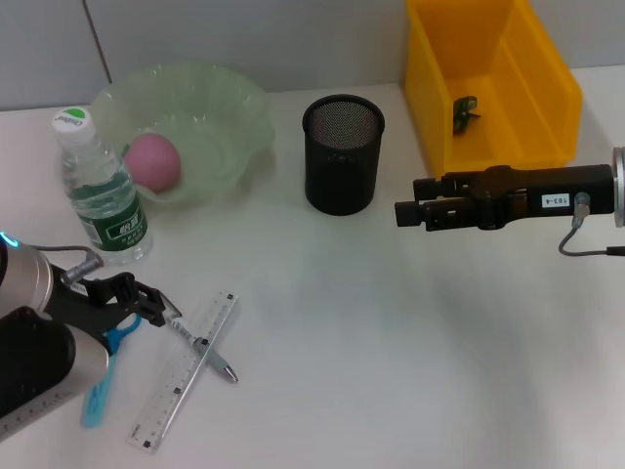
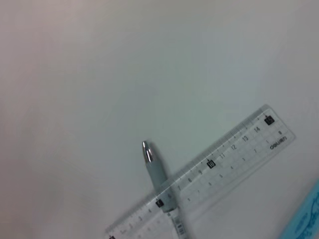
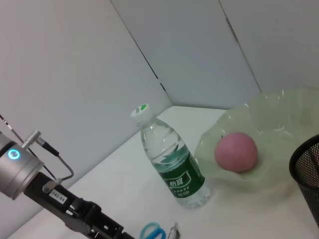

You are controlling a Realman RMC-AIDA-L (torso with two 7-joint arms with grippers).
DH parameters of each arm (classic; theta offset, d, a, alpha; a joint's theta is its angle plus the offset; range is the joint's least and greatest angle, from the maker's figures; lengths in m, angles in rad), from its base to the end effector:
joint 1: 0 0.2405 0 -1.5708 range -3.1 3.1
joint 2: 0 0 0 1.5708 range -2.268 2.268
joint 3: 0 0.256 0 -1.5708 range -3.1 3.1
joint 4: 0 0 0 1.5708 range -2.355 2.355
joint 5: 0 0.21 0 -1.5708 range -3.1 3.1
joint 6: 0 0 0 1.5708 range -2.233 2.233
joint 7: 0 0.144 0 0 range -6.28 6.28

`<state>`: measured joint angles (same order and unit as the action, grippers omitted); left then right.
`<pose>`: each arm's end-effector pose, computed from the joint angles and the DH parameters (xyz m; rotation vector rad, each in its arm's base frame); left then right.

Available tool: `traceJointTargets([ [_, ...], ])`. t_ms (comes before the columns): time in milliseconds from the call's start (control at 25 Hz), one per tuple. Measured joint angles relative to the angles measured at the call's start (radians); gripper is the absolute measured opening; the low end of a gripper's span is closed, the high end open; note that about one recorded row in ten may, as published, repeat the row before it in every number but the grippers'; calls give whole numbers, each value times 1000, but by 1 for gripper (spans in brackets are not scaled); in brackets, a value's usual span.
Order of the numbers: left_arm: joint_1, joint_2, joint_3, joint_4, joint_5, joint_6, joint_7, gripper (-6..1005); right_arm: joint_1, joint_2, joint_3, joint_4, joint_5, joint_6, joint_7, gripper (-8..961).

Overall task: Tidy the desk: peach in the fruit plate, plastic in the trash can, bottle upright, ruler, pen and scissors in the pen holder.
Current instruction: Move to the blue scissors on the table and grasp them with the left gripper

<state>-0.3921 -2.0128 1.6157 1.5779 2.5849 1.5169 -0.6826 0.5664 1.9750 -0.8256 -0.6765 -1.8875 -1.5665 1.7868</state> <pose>-0.1985 0.3147 0.0020 2.2858 -1.7976 -0.8353 0.2482 0.3522 0.0321 -2.7056 1.0180 0.7235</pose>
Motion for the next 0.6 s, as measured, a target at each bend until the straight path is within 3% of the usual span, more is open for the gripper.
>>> traceJointTargets([
  [320, 4, 2, 27, 11, -1, -4, 1, 647, 13, -2, -4, 0, -3, 6, -3, 824],
  [600, -64, -6, 16, -18, 29, 27, -24, 645, 0, 4, 3, 4, -4, 6, 0, 824],
])
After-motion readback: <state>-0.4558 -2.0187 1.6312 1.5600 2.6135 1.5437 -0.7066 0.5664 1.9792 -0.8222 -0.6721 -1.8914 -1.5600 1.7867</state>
